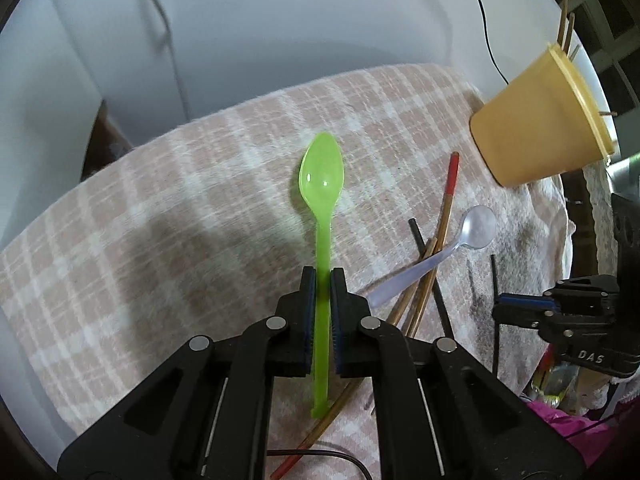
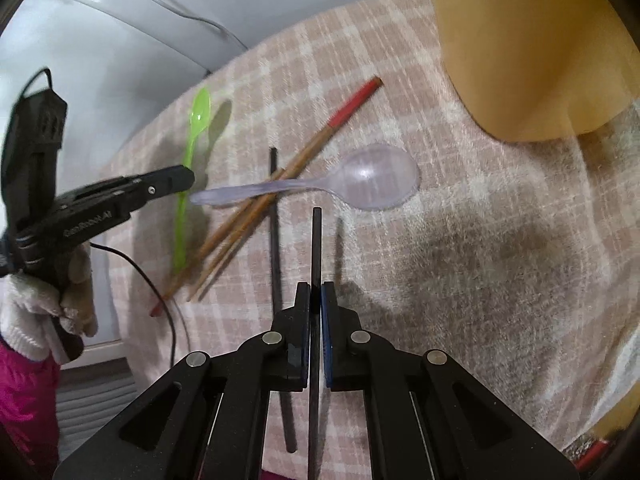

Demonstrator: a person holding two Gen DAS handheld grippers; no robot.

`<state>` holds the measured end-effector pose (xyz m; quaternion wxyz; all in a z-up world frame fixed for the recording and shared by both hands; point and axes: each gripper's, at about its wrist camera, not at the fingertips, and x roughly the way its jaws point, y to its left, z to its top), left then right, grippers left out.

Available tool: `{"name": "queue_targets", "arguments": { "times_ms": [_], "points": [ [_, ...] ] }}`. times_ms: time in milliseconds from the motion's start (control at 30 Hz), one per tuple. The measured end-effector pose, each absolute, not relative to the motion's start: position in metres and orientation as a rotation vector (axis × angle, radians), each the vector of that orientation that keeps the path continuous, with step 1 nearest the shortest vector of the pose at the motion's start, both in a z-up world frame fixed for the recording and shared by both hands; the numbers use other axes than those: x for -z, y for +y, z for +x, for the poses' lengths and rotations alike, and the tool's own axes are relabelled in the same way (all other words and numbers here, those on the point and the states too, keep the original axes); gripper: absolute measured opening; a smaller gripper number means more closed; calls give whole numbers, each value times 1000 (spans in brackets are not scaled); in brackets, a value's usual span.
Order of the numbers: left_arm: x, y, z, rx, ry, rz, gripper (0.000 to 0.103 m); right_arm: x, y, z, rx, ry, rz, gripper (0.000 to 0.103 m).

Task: Organize utensils
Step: 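Close the left tool on the green plastic spoon while the right tool grasps a black chopstick, then lift the green spoon with the left tool over the yellow container while the right tool carries the black chopstick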

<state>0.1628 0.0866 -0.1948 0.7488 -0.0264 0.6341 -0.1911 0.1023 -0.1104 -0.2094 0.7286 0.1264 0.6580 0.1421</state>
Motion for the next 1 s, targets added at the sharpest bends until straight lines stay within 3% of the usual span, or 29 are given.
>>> {"name": "queue_targets", "arguments": {
  "times_ms": [467, 1000],
  "points": [
    [130, 100, 139, 333, 1260, -99, 4, 153, -129, 92, -417, 1332, 189, 4],
    [75, 50, 103, 370, 1161, -133, 5, 96, -162, 75, -462, 1176, 146, 4]
  ]
}}
